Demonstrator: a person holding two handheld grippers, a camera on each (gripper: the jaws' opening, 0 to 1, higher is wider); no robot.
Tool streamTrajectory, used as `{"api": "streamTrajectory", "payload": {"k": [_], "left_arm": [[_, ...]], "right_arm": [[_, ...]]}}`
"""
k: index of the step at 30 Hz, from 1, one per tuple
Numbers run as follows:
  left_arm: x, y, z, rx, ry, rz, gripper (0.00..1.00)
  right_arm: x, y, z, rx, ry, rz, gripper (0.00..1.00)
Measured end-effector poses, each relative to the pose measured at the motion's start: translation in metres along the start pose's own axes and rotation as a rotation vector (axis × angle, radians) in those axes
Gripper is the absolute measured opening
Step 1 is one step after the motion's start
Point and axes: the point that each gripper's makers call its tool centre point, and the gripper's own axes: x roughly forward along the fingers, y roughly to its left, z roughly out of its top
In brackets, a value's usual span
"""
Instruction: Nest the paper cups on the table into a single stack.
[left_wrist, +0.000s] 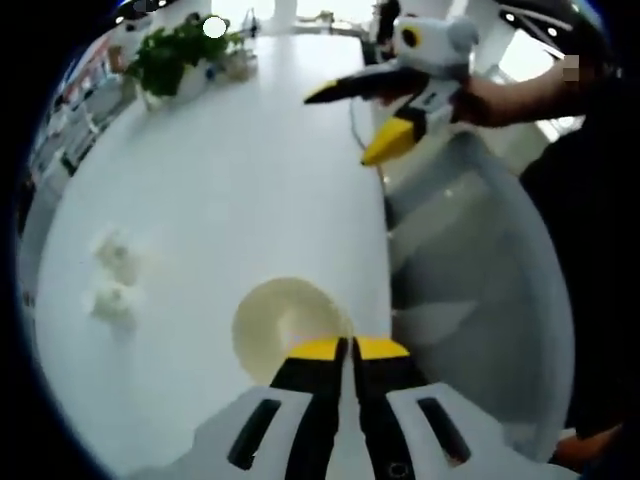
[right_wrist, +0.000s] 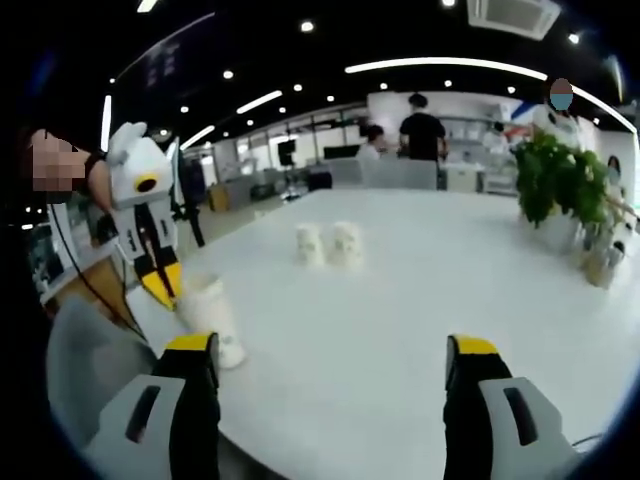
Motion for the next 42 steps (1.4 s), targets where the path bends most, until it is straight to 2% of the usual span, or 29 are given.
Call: {"api": "streamTrajectory", "payload": {"k": [5,10,20,25,28,31,33,36,39,42], "left_arm": [[0.000,-0.002,-0.002,-0.005,0.003,-0.009,0.04],[-0.001,-0.005,0.001,-0.017,-0.019,-0.019,0.07],[-0.006,-0.004,0.002,-0.048,-0.058,-0.009,0.24],[-0.011,-0.006,0.012,-0.107,-0.128,-0.014,0.33],[-0.016,-0.006,0.017,-0.108,-0.171,-0.013,0.35],[-0.019,-0.005,0.019,-0.129,-0.189,-0.004,0.37],[-0.023,-0.006,0.025,-0.137,-0.228,-0.008,0.39],[-0.027,-0.006,0.028,-0.150,-0.246,-0.011,0.42],[-0.032,0.000,0.033,-0.100,-0.291,0.027,0.44],[-0.038,0.006,0.039,-0.110,-0.347,0.067,0.50]], "right_arm": [[0.000,0.002,0.001,0.000,0.000,0.003,0.92],[0.001,0.002,0.001,0.000,-0.001,0.005,0.92],[0.002,0.004,0.002,0.003,-0.002,0.009,0.92],[0.001,0.005,0.003,-0.001,0.002,0.012,0.92],[0.001,0.005,0.003,0.001,0.004,0.017,0.91],[0.000,0.005,0.005,-0.007,0.006,0.016,0.91],[0.001,0.004,0.005,-0.010,0.008,0.017,0.91],[0.001,0.005,0.006,-0.013,0.010,0.018,0.91],[0.002,0.007,0.007,-0.017,0.011,0.025,0.91],[0.003,0.009,0.009,-0.025,0.012,0.031,0.91]]}}
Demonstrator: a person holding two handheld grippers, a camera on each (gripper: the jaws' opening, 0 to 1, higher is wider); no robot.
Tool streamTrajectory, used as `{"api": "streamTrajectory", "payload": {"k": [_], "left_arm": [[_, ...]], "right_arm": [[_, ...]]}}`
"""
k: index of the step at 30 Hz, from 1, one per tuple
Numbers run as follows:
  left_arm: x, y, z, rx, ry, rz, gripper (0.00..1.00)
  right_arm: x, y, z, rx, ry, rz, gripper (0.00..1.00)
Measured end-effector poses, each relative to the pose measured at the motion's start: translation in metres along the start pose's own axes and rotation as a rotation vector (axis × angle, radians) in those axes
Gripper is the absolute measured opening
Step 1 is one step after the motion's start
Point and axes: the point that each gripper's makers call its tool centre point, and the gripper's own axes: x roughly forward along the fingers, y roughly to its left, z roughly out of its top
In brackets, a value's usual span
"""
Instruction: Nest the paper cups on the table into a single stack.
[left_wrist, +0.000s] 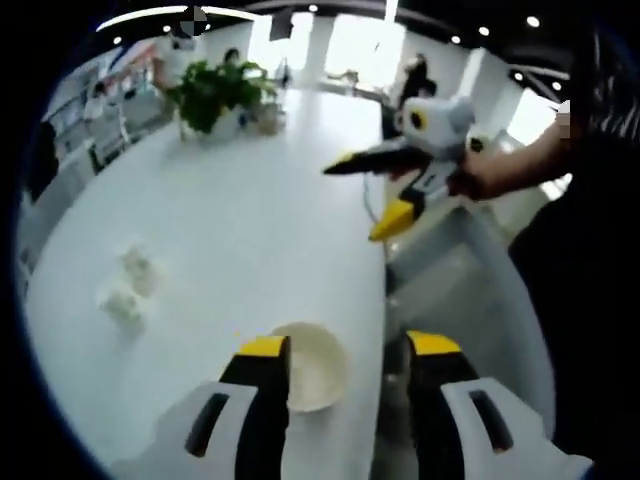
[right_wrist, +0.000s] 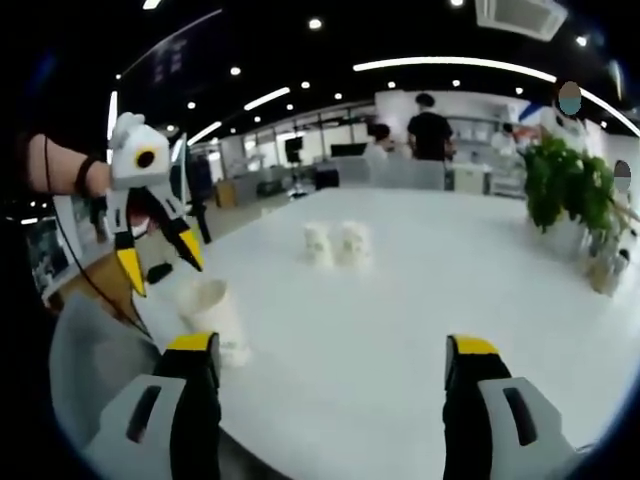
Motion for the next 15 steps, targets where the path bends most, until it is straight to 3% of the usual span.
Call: {"api": "streamTrajectory", "payload": {"k": [2,6,15], "left_arm": [[-0.002,0.005,0.007,0.010,-0.050,0.030,0.53],[-0.005,0.011,0.014,0.049,-0.095,0.075,0.58],[-0.006,0.019,0.018,0.019,-0.146,0.109,0.74]], "right_arm": [[0.000,0.000,-0.001,0.000,0.002,0.003,0.91],[0.000,0.000,-0.001,0.001,0.005,0.006,0.91],[-0.003,-0.002,0.000,-0.006,0.004,0.003,0.91]]}}
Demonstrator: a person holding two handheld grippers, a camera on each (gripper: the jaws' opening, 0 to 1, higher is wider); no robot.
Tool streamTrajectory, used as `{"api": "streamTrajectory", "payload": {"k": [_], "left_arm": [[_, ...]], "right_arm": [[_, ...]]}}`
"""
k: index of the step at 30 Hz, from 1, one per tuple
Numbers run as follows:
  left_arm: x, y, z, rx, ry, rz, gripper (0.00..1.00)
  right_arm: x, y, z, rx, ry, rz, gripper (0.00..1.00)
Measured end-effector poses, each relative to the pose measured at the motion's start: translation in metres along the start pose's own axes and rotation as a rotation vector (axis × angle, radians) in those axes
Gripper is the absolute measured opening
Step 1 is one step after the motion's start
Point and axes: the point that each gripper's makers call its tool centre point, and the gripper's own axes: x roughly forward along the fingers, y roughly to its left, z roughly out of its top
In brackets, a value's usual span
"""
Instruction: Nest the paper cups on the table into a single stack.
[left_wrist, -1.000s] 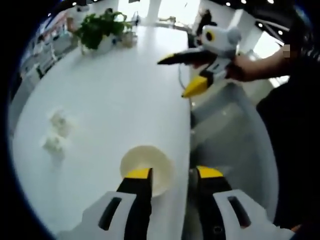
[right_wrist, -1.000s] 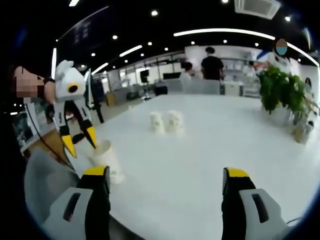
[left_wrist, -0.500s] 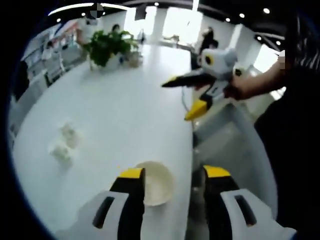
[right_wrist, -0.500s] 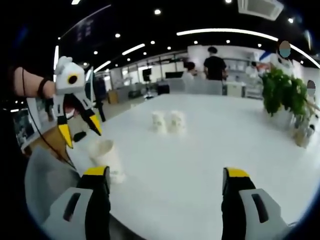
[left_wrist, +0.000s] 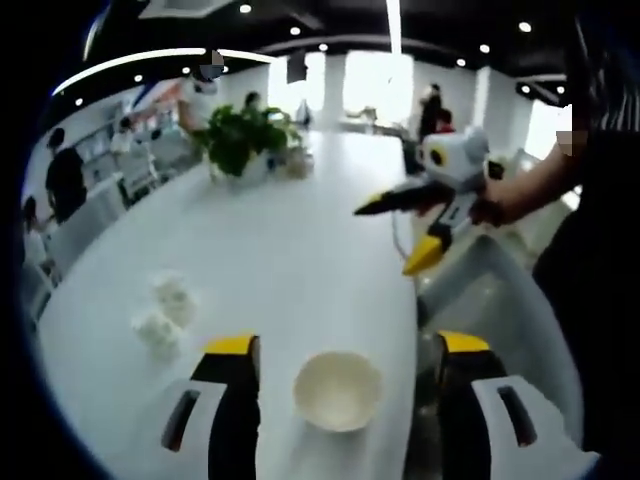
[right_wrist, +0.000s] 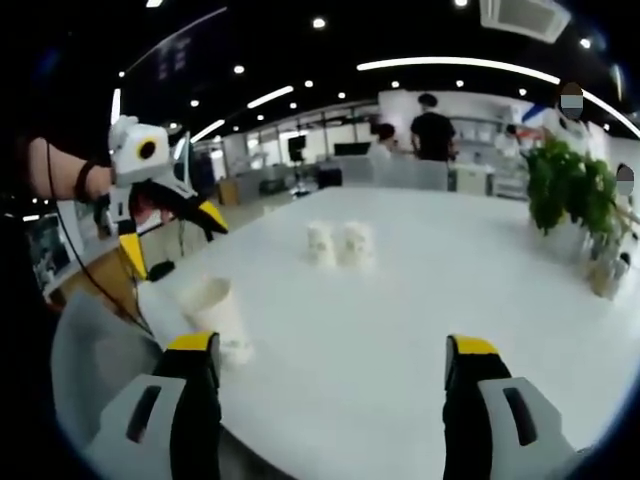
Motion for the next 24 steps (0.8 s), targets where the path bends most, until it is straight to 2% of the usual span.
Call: {"api": "streamTrajectory", "payload": {"k": [6,14,17,19,24], "left_arm": [[0.000,0.007,0.002,-0.020,-0.034,0.042,0.89],[-0.004,0.014,0.006,-0.082,-0.106,0.056,0.91],[-0.007,0.016,0.011,-0.128,-0.155,0.065,0.97],[-0.009,0.020,0.007,-0.140,-0.146,0.081,1.00],[-0.013,0.027,0.008,-0.158,-0.185,0.109,1.00]], "right_arm": [[-0.002,0.000,-0.002,0.000,0.003,-0.004,0.91],[-0.001,0.000,-0.002,-0.002,0.007,-0.007,0.91],[0.001,0.001,0.000,-0.008,0.007,-0.005,0.91],[0.003,0.001,0.001,-0.006,0.005,-0.003,0.92],[0.005,0.001,0.002,-0.014,0.009,-0.001,0.92]]}}
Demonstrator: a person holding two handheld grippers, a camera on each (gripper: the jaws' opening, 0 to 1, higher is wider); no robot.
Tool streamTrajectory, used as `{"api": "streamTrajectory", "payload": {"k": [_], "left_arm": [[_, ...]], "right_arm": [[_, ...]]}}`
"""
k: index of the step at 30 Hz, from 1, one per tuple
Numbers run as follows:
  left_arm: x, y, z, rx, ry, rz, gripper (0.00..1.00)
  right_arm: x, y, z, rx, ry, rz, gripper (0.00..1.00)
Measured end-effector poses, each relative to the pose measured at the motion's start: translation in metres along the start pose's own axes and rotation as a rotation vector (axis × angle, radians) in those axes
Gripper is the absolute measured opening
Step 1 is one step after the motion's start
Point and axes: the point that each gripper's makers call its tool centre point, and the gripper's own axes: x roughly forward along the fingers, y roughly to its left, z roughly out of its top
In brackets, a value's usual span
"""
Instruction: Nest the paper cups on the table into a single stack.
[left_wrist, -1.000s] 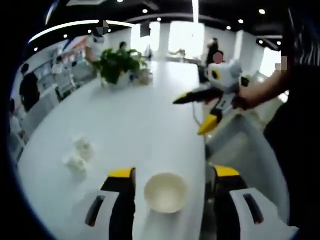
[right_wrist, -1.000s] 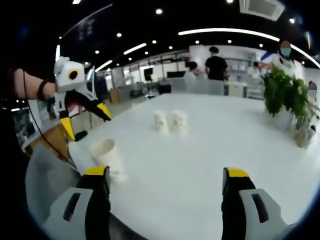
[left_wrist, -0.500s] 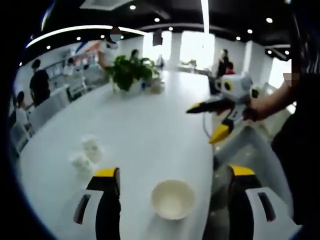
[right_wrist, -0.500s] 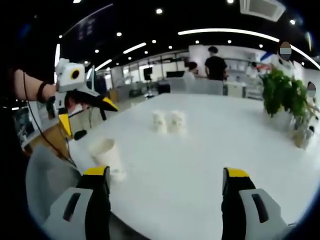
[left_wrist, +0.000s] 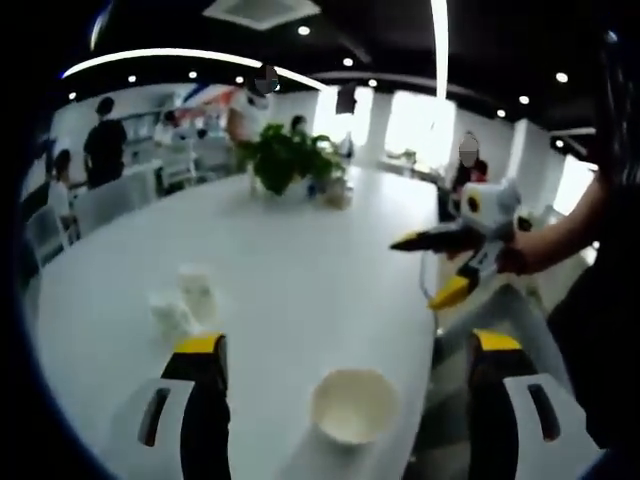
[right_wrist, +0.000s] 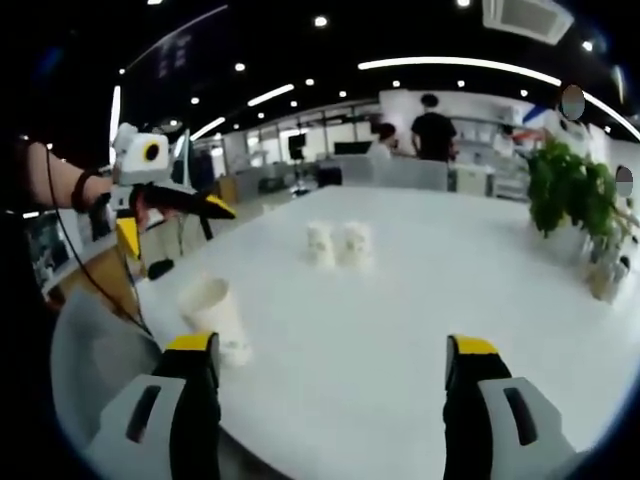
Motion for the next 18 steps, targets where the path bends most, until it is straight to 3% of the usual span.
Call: {"api": "streamTrajectory", "payload": {"k": [5,18], "left_arm": [[-0.002,0.004,-0.003,-0.041,-0.002,0.013,1.00],[-0.018,0.025,-0.002,-0.115,-0.123,0.096,1.00]], "right_arm": [[0.002,-0.001,0.001,0.000,0.000,0.000,0.92],[0.005,-0.001,0.003,-0.008,0.005,0.004,0.92]]}}
